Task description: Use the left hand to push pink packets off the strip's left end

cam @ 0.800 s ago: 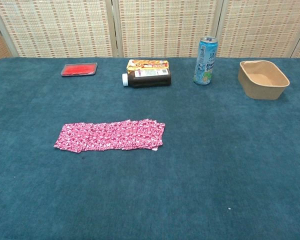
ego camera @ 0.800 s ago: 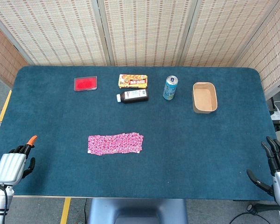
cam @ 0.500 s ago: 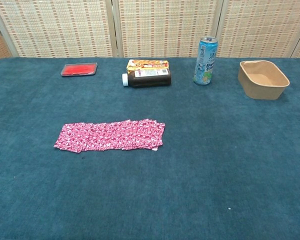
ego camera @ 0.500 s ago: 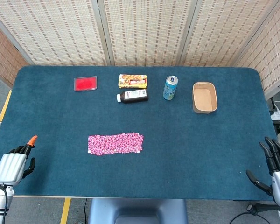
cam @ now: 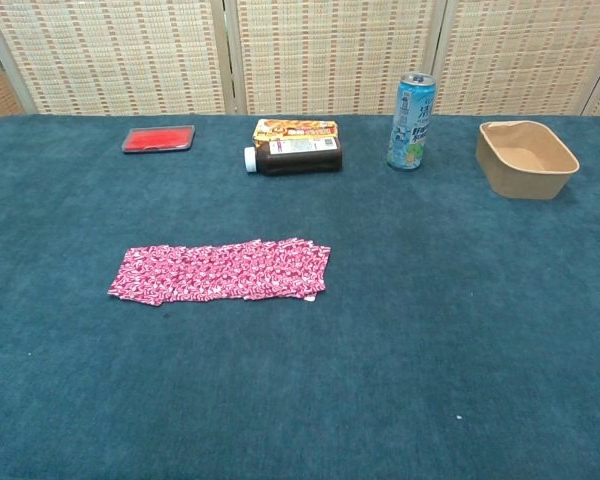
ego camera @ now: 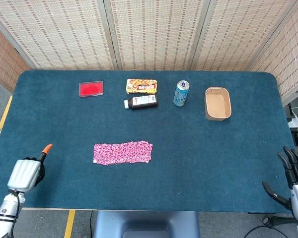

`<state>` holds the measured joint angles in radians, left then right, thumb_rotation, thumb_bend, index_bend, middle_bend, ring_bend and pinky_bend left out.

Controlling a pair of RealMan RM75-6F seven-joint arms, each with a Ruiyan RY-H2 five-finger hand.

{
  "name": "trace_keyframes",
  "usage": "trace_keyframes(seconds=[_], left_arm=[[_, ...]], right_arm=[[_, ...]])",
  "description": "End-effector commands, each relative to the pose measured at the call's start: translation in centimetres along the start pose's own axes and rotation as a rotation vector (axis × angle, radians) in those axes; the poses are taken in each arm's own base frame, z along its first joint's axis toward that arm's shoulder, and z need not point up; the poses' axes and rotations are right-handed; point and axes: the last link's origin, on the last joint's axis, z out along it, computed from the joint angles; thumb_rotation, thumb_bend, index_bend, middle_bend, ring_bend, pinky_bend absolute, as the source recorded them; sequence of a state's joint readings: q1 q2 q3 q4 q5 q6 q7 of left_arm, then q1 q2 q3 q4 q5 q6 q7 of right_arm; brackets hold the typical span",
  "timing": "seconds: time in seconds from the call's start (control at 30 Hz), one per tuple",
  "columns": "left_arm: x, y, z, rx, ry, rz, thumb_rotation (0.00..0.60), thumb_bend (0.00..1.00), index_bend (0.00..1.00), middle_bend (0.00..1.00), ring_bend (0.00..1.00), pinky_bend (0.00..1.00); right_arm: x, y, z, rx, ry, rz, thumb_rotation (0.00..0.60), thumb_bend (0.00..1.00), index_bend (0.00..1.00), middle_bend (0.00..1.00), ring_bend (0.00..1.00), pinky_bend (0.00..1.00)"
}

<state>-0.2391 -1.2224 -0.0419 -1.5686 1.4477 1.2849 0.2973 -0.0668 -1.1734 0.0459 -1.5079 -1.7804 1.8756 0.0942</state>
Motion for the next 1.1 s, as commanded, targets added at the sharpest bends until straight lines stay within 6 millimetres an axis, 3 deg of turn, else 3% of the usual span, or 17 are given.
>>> trace_keyframes(seconds=[0.03,0.17,0.4,0.8,1.1], left_arm=[[-0.3,2.1,2.5,-0.069,-0.047,0.013,0.600,0.89,0.00,0.74,0.67,0.63],[-0.6,3.5,4.4,-0.104,-0.075,0.044,0.600,0.90,0.00,0.74,0.67,0.63],[-1.6,5.4,6.1,-0.148,-0.129,0.096,0.600,0.90,0.00,0.74,0.67,0.63],[-4.7,6.8,6.5,-0.170,-0.227,0.119,0.600,0.90,0.00,0.74,0.68,0.63],[-5.5,8.2,7.0,-0.202,-0.215,0.098,0.600,0.90,0.00,0.74,0.68,0.63]], right_arm=[[0.0,0.1,0.0,-0.004,0.000,0.001,0.600,0.15,0.00,0.00,0.00,0.17],[0.0,0.2,0.1,-0.007,-0.008,0.001,0.600,0.15,0.00,0.00,0.00,0.17],[0.1,0.1,0.0,-0.002,-0.012,0.005,0.600,0.15,0.00,0.00,0.00,0.17],[-0.1,0.1,0.1,-0.008,-0.024,-0.005,0.600,0.15,0.00,0.00,0.00,0.17],[-0.1,0.2,0.2,-0.012,-0.024,-0.004,0.600,0.15,0.00,0.00,0.00,0.17]])
